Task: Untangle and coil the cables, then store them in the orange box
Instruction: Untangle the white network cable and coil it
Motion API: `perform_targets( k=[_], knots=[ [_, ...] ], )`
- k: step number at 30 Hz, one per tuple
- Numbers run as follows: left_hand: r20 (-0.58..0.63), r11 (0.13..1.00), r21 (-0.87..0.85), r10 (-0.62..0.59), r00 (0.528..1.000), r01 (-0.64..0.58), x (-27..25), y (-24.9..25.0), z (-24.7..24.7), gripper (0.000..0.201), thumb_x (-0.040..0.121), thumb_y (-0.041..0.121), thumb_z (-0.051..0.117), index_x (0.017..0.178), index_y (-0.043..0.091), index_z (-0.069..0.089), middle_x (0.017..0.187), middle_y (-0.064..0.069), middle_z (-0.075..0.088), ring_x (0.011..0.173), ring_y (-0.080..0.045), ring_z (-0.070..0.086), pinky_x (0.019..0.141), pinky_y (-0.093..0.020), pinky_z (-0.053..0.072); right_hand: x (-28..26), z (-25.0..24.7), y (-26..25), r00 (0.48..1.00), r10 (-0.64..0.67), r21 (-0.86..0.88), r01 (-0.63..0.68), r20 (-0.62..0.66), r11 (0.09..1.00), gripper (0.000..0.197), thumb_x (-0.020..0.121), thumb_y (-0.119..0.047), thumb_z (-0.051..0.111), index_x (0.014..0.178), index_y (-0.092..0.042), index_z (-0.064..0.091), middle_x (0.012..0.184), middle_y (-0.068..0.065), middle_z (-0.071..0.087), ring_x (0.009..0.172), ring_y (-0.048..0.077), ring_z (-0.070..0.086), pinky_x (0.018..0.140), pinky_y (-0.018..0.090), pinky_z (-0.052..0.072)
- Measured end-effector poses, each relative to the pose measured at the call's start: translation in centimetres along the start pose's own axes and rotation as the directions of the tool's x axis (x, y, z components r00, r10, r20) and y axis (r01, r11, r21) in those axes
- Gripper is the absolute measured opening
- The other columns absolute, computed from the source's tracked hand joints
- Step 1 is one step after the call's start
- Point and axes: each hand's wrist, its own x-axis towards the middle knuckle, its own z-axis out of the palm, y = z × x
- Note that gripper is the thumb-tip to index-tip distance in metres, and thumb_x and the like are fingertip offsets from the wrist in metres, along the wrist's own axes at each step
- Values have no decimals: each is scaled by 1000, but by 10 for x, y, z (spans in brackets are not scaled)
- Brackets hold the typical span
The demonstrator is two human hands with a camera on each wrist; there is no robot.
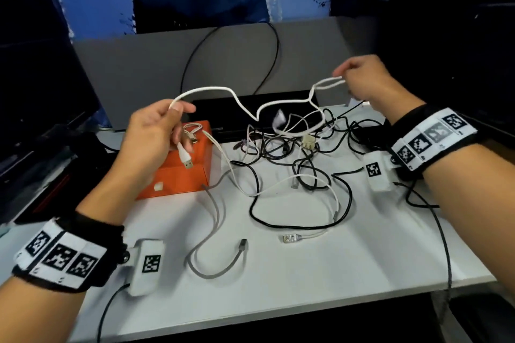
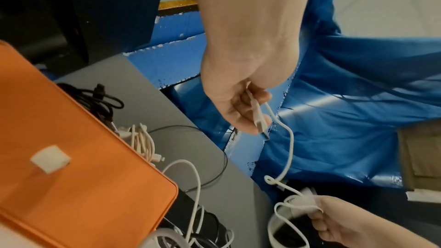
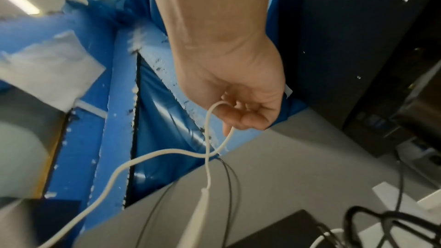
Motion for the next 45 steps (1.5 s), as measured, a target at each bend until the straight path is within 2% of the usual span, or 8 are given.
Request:
perform_targets(
  k=[5,10,15,19,31,36,40,45],
  knots=[
    [-155,963,-245,-149,977,109,8,13,-3,29,109,21,42,96,13,67,53,2,29,42,-17,37,52,-32,43,11,-6,23,990,40,-404,-92,-134,910,28,97,-10,53,113,-19,74,122,15,70,112,39,66,97,45,56],
    [-5,937,-309,-172,985,162,12,34,6,28,110,23,39,93,18,60,57,3,28,45,-11,22,44,-24,19,0,13,20,982,-32,-745,162,186,647,35,100,-25,57,129,-8,66,132,23,64,121,42,62,101,47,53],
    [236,938,-262,-167,957,228,0,41,40,32,110,29,39,82,19,52,56,4,28,44,-10,18,46,-26,12,-88,30,-78,803,-434,69,447,410,892,37,108,-41,47,135,-22,64,125,-12,68,117,5,61,101,24,44],
    [266,871,-352,-258,929,342,-8,49,50,41,108,40,37,72,21,44,58,2,23,48,-13,13,48,-30,11,-147,44,-107,661,-524,442,308,537,842,31,112,-26,41,130,-12,63,78,4,68,72,26,70,78,38,56],
    [510,657,-550,-225,830,516,-55,79,40,44,106,40,40,67,22,38,55,7,22,49,-12,22,50,-25,29,-162,43,-63,828,-516,269,457,220,848,25,105,-39,56,93,-27,74,57,-3,41,49,16,47,47,27,41],
    [468,659,-613,-141,872,436,-62,96,36,39,106,37,37,72,21,46,56,9,36,50,-9,39,51,-23,44,-169,43,-65,854,-507,178,485,114,856,32,106,-38,52,87,-16,66,61,-3,49,56,3,40,55,26,33],
    [308,467,-842,6,951,269,-56,95,24,27,110,22,32,102,16,58,76,9,57,69,-5,59,70,-22,54,-202,48,-77,670,-601,83,635,436,768,24,110,-38,44,117,-28,63,63,-14,55,56,5,50,58,24,43],
    [-10,925,-300,243,970,-234,-56,80,31,26,112,19,34,113,9,58,97,-2,76,96,-22,75,83,-31,58,-226,36,-99,503,-580,-35,774,641,632,25,109,-33,43,131,-28,54,64,-13,48,59,7,50,59,32,40]
  ],
)
